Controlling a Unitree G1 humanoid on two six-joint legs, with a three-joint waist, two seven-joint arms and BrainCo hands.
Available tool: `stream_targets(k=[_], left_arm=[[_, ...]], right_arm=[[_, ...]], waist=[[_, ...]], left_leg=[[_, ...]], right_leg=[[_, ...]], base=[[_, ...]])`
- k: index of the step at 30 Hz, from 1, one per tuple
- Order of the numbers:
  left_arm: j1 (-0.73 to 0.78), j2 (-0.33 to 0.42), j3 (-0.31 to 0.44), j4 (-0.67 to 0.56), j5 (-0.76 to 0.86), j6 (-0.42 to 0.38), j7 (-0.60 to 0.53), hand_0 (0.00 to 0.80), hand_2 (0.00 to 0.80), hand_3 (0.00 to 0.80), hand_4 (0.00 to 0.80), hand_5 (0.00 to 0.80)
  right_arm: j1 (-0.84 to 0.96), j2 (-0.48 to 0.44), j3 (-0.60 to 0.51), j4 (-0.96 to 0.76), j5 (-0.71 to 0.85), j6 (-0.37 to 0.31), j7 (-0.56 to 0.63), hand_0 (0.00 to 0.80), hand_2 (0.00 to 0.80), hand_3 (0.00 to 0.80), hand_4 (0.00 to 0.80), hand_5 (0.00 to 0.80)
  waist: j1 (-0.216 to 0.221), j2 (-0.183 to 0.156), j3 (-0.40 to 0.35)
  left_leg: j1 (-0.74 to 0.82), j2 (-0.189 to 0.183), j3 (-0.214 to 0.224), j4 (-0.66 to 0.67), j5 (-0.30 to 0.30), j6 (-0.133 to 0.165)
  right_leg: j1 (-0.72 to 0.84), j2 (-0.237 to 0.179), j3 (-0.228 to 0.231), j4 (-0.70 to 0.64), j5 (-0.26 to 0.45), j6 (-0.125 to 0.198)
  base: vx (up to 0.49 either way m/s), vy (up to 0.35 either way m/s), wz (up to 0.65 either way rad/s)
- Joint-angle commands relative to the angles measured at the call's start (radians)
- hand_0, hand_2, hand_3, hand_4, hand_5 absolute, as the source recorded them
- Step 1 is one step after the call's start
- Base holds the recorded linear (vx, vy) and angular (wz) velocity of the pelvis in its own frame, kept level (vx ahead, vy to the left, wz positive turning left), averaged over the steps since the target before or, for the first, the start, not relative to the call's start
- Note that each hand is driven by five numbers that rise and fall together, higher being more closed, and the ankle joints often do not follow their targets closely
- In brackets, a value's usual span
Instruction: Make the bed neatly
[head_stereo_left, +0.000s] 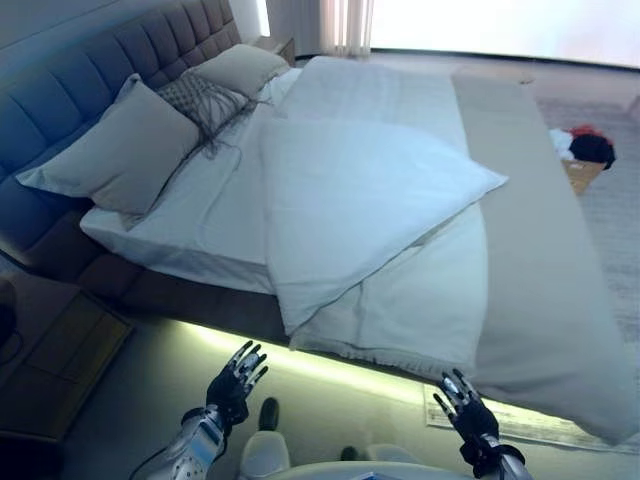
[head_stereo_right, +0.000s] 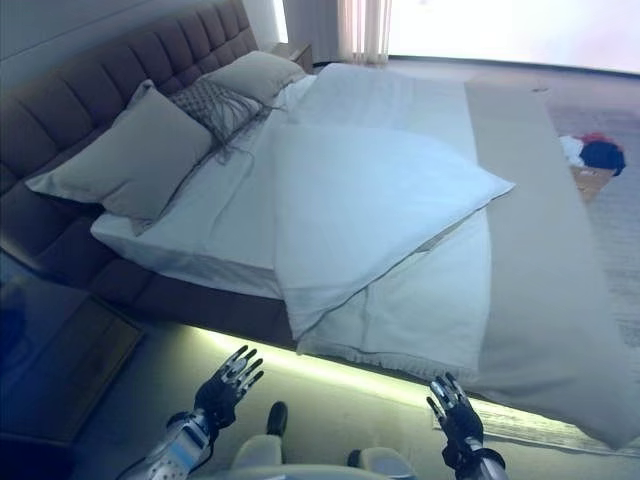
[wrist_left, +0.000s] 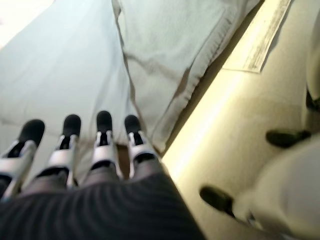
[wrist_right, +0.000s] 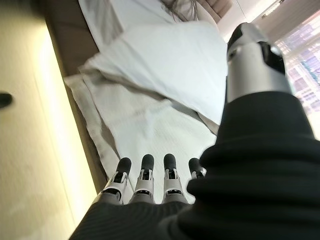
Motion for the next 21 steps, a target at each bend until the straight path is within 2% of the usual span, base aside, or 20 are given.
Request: stream_targets(k=[1,2,3,5,6,7,9,12,14,17,21], left_arm=[[0.031,0.031,0.065,-0.065,0.028,-0.037,-0.029,0.0,0.0,0.0,0.0,0.0],[0.027,0.036,0.064,-0.062,0.025,-0.035,-0.017,0.0,0.0,0.0,0.0,0.0],[0.02,0.041,0.064,-0.058,0.016,-0.029,0.001,0.0,0.0,0.0,0.0,0.0],[0.008,0.053,0.072,-0.045,0.014,-0.014,0.016,0.0,0.0,0.0,0.0,0.0],[0.007,0.06,0.078,-0.052,0.02,-0.014,0.005,0.0,0.0,0.0,0.0,0.0],[0.014,0.065,0.084,-0.083,0.028,-0.011,-0.006,0.0,0.0,0.0,0.0,0.0],[0.025,0.068,0.087,-0.091,0.038,-0.026,-0.018,0.0,0.0,0.0,0.0,0.0],[-0.005,0.082,0.088,-0.061,0.057,-0.038,-0.008,0.0,0.0,0.0,0.0,0.0],[-0.022,0.086,0.092,-0.057,0.059,-0.045,0.002,0.0,0.0,0.0,0.0,0.0],[-0.037,0.091,0.097,-0.088,0.039,-0.047,0.021,0.0,0.0,0.0,0.0,0.0],[-0.055,0.091,0.1,-0.08,0.044,-0.048,0.024,0.0,0.0,0.0,0.0,0.0]], right_arm=[[0.019,-0.005,0.028,-0.098,0.011,-0.057,0.009,0.0,0.0,0.0,0.0,0.0],[0.007,-0.002,0.036,-0.086,0.017,-0.059,-0.005,0.0,0.0,0.0,0.0,0.0],[-0.001,0.004,0.045,-0.075,0.017,-0.057,-0.023,0.0,0.0,0.0,0.0,0.0],[0.002,0.021,0.038,-0.076,0.018,-0.031,-0.068,0.0,0.0,0.0,0.0,0.0],[0.01,0.032,0.036,-0.09,0.027,-0.028,-0.068,0.0,0.0,0.0,0.0,0.0],[0.031,0.043,0.039,-0.12,0.032,-0.037,-0.059,0.0,0.0,0.0,0.0,0.0],[0.049,0.058,0.033,-0.133,0.008,-0.066,-0.034,0.0,0.0,0.0,0.0,0.0],[0.035,0.073,0.024,-0.121,0.003,-0.078,-0.054,0.0,0.0,0.0,0.0,0.0],[0.02,0.075,0.026,-0.109,0.011,-0.079,-0.055,0.0,0.0,0.0,0.0,0.0],[-0.004,0.076,0.021,-0.066,0.034,-0.086,-0.026,0.0,0.0,0.0,0.0,0.0],[-0.055,0.076,-0.004,-0.015,0.072,-0.078,-0.03,0.0,0.0,0.0,0.0,0.0]], waist=[[0.029,-0.021,-0.037],[0.035,-0.023,-0.041],[0.039,-0.026,-0.047],[0.043,-0.04,-0.064],[0.047,-0.057,-0.076],[0.05,-0.072,-0.093],[0.044,-0.068,-0.11],[0.035,-0.051,-0.117],[0.032,-0.05,-0.116],[0.029,-0.053,-0.105],[0.008,-0.07,-0.087]], left_leg=[[-0.074,-0.028,-0.029,-0.059,0.219,-0.035],[-0.064,-0.034,-0.016,-0.047,0.178,-0.03],[-0.054,-0.038,0.002,-0.04,0.164,-0.027],[-0.063,-0.067,0.028,0.018,0.138,-0.003],[-0.065,-0.091,0.039,0.037,0.126,0.021],[-0.055,-0.123,0.053,0.04,0.113,0.055],[-0.029,-0.152,0.059,0.035,0.093,0.091],[-0.003,-0.195,0.026,0.066,0.049,0.124],[0.019,-0.208,0.025,0.077,0.032,0.133],[0.065,-0.205,0.04,0.067,0.018,0.126],[0.13,-0.195,0.062,0.067,-0.031,0.113]], right_leg=[[0.142,-0.09,-0.05,-0.037,-0.023,0.118],[0.149,-0.117,-0.064,-0.019,-0.032,0.133],[0.156,-0.142,-0.086,-0.006,-0.037,0.145],[0.165,-0.203,-0.116,0.045,0.0,0.181],[0.157,-0.23,-0.115,0.088,0.072,0.213],[0.133,-0.257,-0.112,0.173,0.164,0.226],[0.06,-0.27,-0.099,0.326,0.229,0.215],[-0.053,-0.256,-0.077,0.503,0.246,0.18],[-0.089,-0.249,-0.101,0.464,0.238,0.16],[-0.094,-0.238,-0.165,0.227,0.209,0.147],[-0.092,-0.217,-0.157,-0.013,0.228,0.165]], base=[[0.542,0.231,-0.1],[0.592,0.268,-0.13],[0.657,0.321,-0.33],[0.55,0.294,-0.55],[0.443,0.271,-0.48],[0.414,0.27,-0.18],[0.409,0.299,0.14],[0.351,0.206,0.21],[0.268,0.057,0.18],[0.241,-0.065,-0.05],[0.196,-0.123,-0.2]])
